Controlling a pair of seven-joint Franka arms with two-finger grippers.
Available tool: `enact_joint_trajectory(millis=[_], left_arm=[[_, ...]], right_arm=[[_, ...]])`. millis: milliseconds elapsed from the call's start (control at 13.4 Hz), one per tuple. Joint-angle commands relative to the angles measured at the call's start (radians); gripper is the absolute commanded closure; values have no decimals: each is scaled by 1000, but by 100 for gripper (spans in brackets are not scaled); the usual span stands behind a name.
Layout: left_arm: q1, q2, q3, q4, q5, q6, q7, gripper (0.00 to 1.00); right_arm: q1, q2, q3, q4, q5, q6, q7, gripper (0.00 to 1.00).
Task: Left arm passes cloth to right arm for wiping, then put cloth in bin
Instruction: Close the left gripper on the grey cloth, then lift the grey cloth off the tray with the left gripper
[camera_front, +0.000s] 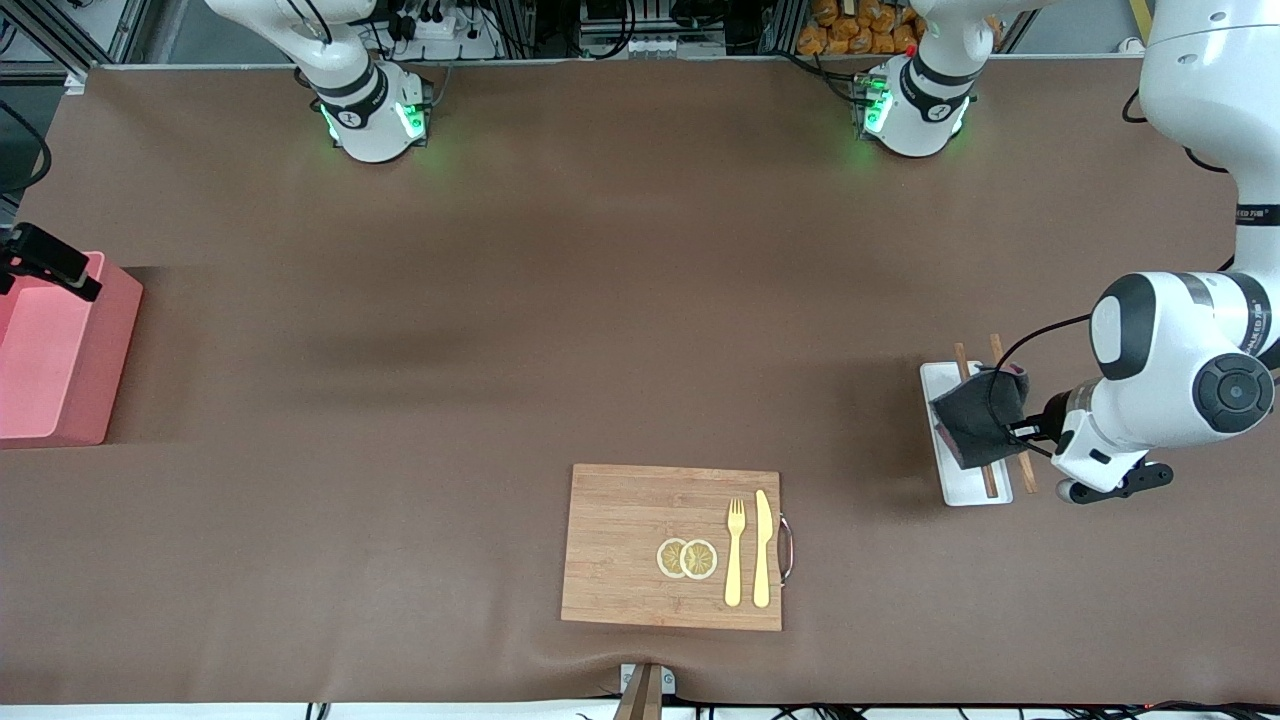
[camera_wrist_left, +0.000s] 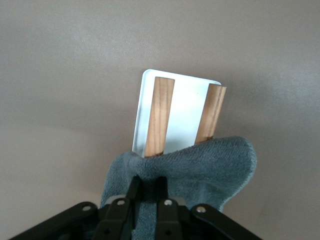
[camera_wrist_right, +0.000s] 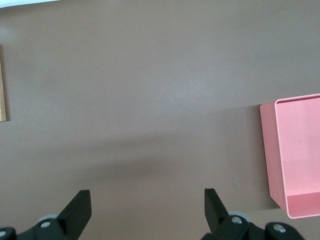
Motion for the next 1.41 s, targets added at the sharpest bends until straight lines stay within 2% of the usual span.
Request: enact_joint_trajectory(millis=[0, 74, 372, 595, 818, 1115, 1338], left_arm=[[3, 4, -5, 6, 29, 7, 9, 96], [5, 6, -5, 6, 29, 7, 10, 100], [2, -3, -6, 7, 28, -3, 15, 100], [-10, -46, -20, 12, 17, -9, 10, 100], [-3, -95, -75, 15, -9, -30, -5, 100], [-9, -168, -112, 53, -145, -183, -65, 100], [-9, -171, -201, 89, -199, -228, -233, 100]], right_arm=[[-12, 2, 9, 7, -6, -8, 2, 0], [-12, 2, 9, 6, -7, -7, 2, 0], [-18, 5, 7, 4, -13, -8, 1, 0], [-29, 5, 7, 4, -13, -6, 17, 0], [-44, 5, 7, 6, -3, -10, 45, 0], [-23, 5, 15, 13, 25, -58, 310, 0], [2, 7, 15, 21, 144, -86, 558, 0]])
